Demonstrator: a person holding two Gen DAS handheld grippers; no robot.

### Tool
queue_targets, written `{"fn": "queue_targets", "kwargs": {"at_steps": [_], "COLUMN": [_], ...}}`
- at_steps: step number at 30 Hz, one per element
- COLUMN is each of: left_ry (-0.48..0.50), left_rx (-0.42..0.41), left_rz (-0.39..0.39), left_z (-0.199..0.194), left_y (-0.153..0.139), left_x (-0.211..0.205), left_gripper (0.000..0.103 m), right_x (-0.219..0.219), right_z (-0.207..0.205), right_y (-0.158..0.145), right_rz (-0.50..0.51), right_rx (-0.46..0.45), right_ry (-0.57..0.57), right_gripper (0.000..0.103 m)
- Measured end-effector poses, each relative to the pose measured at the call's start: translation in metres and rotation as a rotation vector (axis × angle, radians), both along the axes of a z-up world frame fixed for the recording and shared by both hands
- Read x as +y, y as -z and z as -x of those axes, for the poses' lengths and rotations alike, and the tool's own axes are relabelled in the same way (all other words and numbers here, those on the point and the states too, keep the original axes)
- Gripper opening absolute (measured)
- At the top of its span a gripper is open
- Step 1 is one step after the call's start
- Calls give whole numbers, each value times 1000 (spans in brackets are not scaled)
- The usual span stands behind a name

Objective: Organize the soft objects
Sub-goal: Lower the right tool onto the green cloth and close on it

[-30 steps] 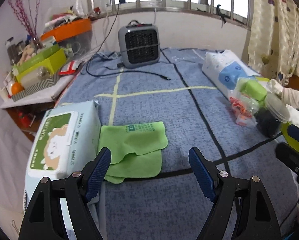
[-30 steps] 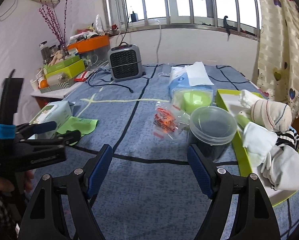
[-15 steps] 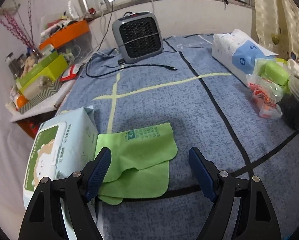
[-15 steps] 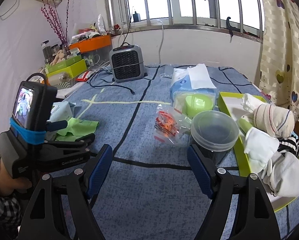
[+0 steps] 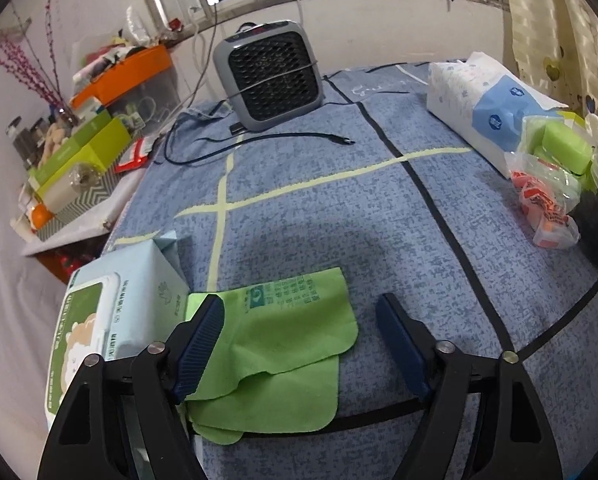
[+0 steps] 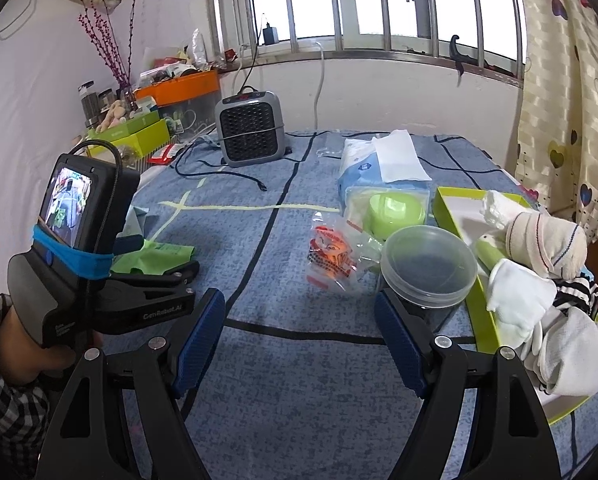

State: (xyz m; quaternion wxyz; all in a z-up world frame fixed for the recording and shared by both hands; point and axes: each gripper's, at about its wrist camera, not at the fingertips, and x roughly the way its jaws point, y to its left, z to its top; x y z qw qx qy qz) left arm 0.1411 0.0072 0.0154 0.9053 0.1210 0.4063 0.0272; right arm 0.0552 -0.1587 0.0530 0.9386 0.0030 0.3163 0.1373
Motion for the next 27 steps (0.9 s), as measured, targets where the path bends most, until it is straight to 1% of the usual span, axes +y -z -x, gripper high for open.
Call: {"fn": "queue_targets", "kwargs": {"at_steps": [1, 2, 3, 6, 8, 10, 11, 13, 16, 20, 24, 25, 27], "left_ry": [9, 24, 33, 41, 49, 49, 53, 72, 106, 151, 146, 140, 130], "left_rx": [2, 2, 5, 17, 29, 26, 25, 41, 39, 23, -14, -22, -37], "left_rz": [5, 11, 23, 73, 151, 217, 240, 313, 365, 419, 424, 426, 421], "left_z": [1, 1, 2, 2, 2, 5, 6, 9, 19, 34, 47, 49, 56], "left_y": [0, 0, 0, 0, 1, -1, -2, -2, -4, -11, -24, -27, -34], "left_x": [-1, -2, -3, 1, 8, 14, 16, 20, 20, 21, 27, 29, 36], "left_gripper": [67, 59, 46, 25, 15, 12, 7, 5, 5, 5, 5, 7, 19], "right_x": [1, 1, 1, 2, 2, 2, 3, 3, 5, 6, 11, 15, 24], "right_z": [0, -1, -1, 0, 0, 0, 0, 0, 0, 0, -4, -6, -14], "right_y": [0, 0, 0, 0, -1, -2, -2, -2, -3, -3, -3, -4, -4], "right_rz": [2, 2, 4, 7, 7, 5, 4, 3, 5, 3, 11, 14, 21], "right_rx": [0, 1, 3, 2, -1, -1, -1, 0, -1, -3, 9, 11, 28], "right_ry": [-1, 0, 2, 4, 6, 8, 8, 6, 3, 2, -13, -33, -73], "right_gripper": [77, 77, 77, 77, 77, 77, 77, 77, 77, 77, 77, 77, 77]}}
